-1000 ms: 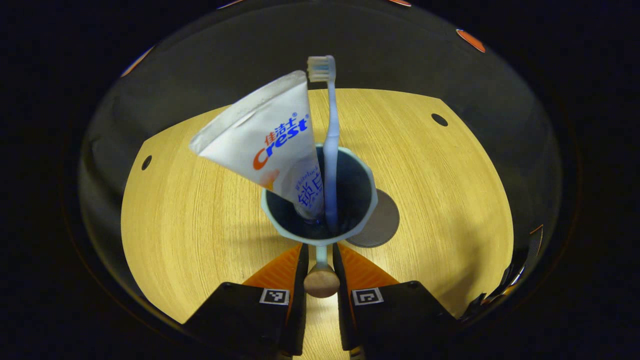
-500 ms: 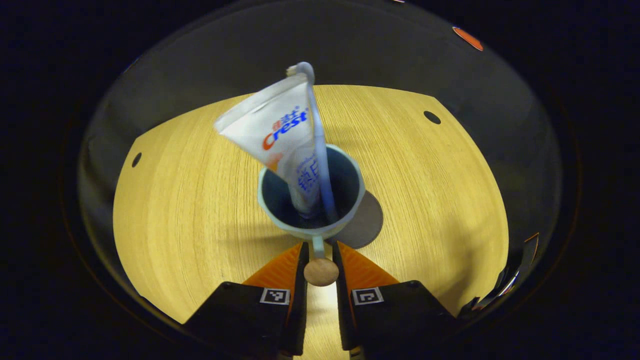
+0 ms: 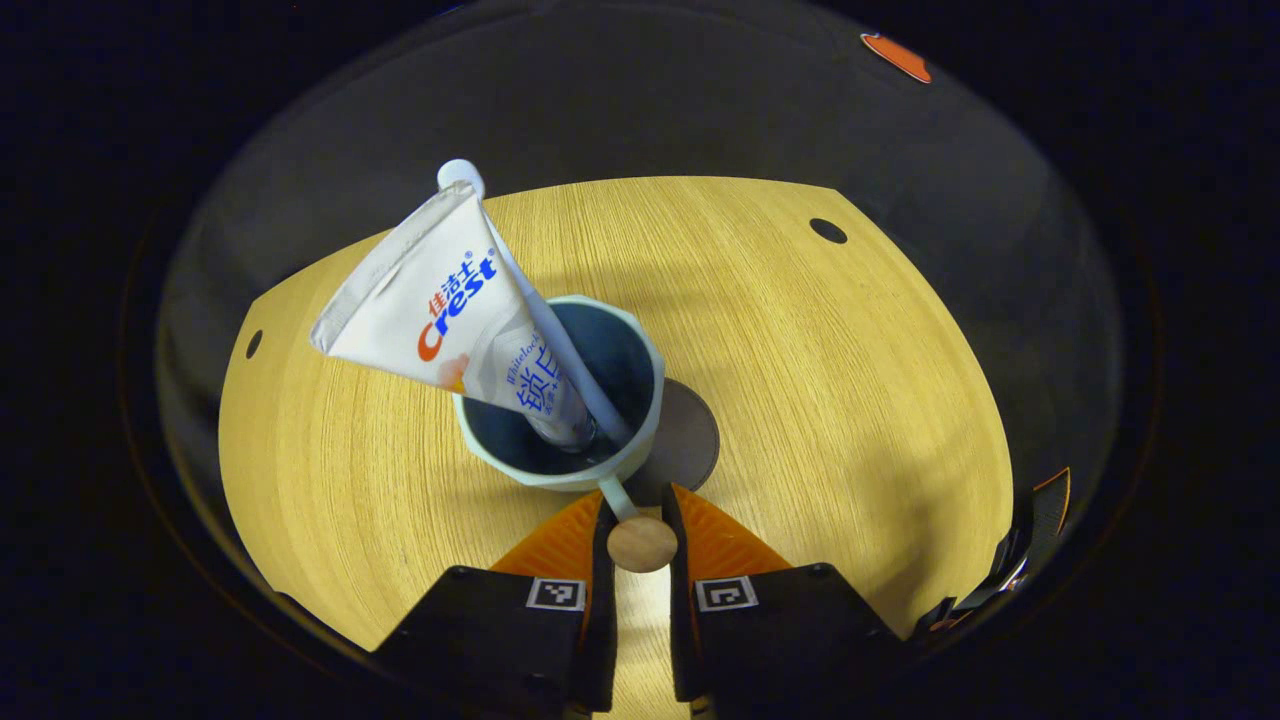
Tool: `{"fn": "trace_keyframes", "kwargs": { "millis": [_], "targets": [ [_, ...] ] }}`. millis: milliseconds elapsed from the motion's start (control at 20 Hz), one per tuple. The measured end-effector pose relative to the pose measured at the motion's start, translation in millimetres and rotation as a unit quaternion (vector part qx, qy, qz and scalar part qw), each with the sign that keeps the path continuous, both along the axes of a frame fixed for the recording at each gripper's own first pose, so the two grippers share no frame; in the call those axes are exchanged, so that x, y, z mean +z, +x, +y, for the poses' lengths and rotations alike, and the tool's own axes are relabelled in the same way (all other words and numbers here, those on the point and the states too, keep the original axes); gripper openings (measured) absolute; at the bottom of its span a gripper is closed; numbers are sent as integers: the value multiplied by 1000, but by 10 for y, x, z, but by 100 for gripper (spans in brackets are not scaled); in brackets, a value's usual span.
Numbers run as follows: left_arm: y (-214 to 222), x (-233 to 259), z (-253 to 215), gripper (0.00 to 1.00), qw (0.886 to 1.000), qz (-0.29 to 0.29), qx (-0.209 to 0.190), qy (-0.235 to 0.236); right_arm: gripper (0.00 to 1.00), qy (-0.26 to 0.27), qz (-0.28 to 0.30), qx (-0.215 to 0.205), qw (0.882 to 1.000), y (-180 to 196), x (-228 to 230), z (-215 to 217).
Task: Put the toothbrush and toothpaste on the desktop into the cup, then pick up the cup and place it on the coaster on the desktop.
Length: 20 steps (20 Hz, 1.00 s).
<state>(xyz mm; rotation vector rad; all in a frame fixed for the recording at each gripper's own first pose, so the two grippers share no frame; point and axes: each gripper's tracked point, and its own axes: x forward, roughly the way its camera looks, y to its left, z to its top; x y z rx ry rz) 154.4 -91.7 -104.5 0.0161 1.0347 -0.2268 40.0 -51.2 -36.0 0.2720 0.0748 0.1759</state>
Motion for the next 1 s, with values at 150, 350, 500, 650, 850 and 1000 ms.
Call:
{"fn": "trace_keyframes", "kwargs": {
  "millis": [150, 350, 500, 650, 850, 1000],
  "targets": [
    [16, 21, 3, 23, 1000, -2, 2, -3, 98, 9, 2, -2, 1000, -8, -16, -20],
    [20, 17, -1, 24, 1000, -13, 3, -6, 98, 12, 3, -3, 1000, 2, -31, -25],
    [7, 71, -29, 23, 1000, -28, -5, -1, 98, 15, 3, -2, 1000, 3, -25, -34],
    [26, 142, 6, 23, 999, -42, -6, -1, 98, 20, 4, -6, 1000, 21, -31, -59],
    [-105, 337, 25, 22, 998, -59, -18, 2, 98, 27, 8, -10, 1000, 47, -51, -94],
    [-143, 430, 60, 23, 998, -59, -23, 1, 99, 29, 11, -12, 999, 50, -69, -107]
  ]
}}
